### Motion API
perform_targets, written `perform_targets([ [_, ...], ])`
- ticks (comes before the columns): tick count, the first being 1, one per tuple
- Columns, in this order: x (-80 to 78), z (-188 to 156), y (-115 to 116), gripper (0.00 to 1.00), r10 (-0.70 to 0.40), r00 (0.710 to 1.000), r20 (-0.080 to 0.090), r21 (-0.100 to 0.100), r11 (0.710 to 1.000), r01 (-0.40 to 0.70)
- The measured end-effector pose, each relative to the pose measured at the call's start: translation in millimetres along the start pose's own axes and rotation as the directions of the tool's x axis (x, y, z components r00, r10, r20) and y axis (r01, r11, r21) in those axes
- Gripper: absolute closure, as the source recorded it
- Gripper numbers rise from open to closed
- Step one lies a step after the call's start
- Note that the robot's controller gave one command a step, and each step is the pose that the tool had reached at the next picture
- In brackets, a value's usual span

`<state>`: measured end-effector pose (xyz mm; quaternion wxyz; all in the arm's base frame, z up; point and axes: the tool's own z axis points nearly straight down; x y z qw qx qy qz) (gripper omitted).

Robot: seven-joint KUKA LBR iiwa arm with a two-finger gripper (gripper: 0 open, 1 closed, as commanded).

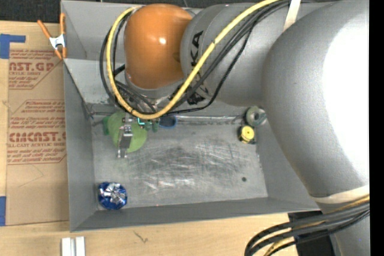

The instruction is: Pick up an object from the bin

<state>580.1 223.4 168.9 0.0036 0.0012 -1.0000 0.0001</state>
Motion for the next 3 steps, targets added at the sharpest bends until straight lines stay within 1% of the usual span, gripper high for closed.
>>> perform_targets([
  [1,-8.4,71,-35,0.00,0.072,0.997,0.023,-0.010,0.997,-0.072],
  [2,5.8,67,-25,0.00,0.183,0.983,0.012,-0.007,0.983,-0.183],
  [3,28.1,52,18,0.00,0.100,0.995,0.009,-0.003,0.995,-0.100],
])
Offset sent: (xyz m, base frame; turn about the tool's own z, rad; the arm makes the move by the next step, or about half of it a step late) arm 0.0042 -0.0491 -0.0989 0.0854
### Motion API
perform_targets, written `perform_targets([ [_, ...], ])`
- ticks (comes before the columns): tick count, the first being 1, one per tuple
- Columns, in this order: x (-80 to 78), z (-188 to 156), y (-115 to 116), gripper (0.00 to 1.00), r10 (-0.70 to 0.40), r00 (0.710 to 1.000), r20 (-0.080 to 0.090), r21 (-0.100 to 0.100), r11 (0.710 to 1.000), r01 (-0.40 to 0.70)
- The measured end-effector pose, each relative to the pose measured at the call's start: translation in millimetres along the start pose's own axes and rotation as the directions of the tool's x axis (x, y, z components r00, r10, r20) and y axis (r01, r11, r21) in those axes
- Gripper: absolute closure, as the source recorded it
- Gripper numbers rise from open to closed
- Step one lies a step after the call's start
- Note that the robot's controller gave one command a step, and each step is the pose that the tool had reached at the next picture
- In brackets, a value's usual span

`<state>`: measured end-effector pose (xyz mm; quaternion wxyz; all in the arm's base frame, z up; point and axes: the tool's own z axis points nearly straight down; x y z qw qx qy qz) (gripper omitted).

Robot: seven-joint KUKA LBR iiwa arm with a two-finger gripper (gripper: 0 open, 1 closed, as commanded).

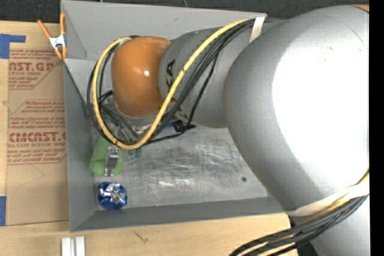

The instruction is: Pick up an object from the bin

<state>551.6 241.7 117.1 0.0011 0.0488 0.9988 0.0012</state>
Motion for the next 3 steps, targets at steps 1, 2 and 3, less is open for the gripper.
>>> perform_targets([
  [1,-35.9,42,-46,0.00,-0.058,0.998,-0.002,-0.001,0.998,0.058],
  [2,-22.0,43,-10,0.00,-0.189,0.982,0.010,0.018,0.982,0.189],
  [3,-22.7,42,-11,1.00,-0.189,0.982,0.010,0.018,0.982,0.188],
])
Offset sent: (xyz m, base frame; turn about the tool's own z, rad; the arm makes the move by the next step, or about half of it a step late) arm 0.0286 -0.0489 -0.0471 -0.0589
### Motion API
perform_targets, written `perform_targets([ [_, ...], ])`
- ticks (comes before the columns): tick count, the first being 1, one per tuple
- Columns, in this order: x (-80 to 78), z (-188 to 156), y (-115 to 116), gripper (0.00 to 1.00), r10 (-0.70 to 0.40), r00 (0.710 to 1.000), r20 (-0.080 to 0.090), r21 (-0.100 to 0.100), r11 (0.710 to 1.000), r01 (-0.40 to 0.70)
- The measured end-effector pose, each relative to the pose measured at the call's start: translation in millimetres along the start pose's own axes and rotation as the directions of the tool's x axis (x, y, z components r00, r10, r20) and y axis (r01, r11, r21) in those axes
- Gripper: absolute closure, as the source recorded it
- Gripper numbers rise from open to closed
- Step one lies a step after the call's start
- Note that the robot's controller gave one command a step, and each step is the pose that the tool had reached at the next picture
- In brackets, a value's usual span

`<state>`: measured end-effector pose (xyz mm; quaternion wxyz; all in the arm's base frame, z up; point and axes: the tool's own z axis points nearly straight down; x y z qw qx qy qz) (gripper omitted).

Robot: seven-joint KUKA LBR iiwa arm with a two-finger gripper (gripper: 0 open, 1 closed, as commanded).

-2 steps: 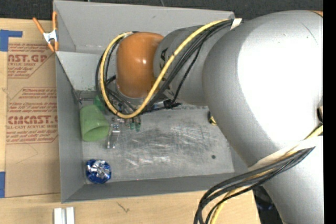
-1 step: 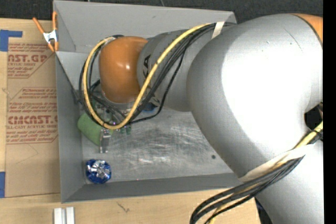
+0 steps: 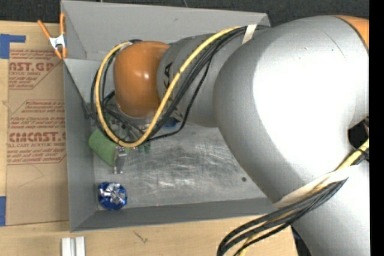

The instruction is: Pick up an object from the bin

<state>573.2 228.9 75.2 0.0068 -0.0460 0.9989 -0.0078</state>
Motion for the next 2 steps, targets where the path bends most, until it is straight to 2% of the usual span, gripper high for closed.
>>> perform_targets([
  [1,-2.1,-35,0,1.00,0.000,1.000,-0.007,-0.017,1.000,0.000],
  [2,-5.2,-123,-1,1.00,-0.001,1.000,-0.002,-0.019,1.000,0.001],
])
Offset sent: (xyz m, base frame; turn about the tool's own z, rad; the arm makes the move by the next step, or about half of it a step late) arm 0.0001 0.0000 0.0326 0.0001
